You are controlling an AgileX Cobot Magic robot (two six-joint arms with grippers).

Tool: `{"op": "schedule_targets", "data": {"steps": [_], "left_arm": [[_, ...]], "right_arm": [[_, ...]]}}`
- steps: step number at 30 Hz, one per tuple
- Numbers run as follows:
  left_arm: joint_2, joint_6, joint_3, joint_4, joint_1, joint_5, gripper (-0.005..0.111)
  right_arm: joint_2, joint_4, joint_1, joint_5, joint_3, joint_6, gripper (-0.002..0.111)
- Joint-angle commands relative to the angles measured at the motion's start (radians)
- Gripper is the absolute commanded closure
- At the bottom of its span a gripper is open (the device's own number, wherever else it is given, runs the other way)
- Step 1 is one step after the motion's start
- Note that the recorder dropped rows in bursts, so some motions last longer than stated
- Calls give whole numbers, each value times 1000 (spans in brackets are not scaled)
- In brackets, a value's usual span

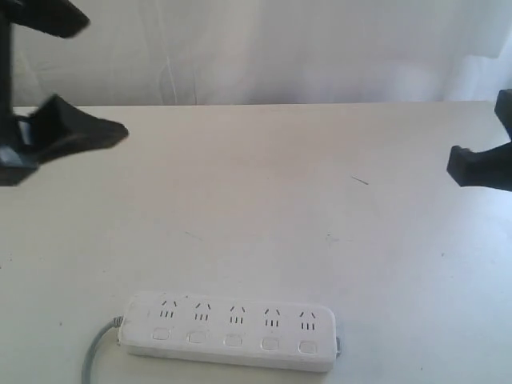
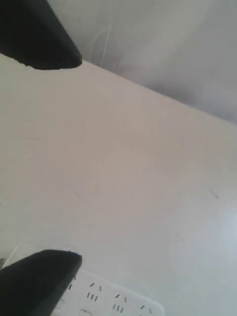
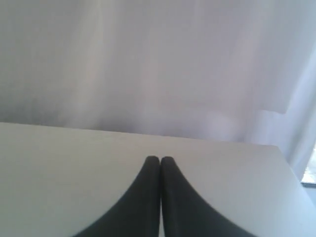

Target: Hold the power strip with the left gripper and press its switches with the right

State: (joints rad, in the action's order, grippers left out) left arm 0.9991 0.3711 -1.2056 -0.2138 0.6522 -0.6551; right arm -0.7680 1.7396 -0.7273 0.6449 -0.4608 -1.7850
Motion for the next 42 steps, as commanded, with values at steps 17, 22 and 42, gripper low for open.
{"op": "schedule_targets", "data": {"steps": [17, 22, 42], "left_arm": [[-231, -218, -6, -291, -1, -161, 107], [-231, -222, -6, -314, -1, -299, 107], [-641, -716, 429, -349, -5, 285, 107]], "right_arm": [[6, 5, 1, 341, -4, -53, 108], [19, 5, 1, 335, -4, -53, 108], [623, 5, 556, 209, -4, -53, 108]]}}
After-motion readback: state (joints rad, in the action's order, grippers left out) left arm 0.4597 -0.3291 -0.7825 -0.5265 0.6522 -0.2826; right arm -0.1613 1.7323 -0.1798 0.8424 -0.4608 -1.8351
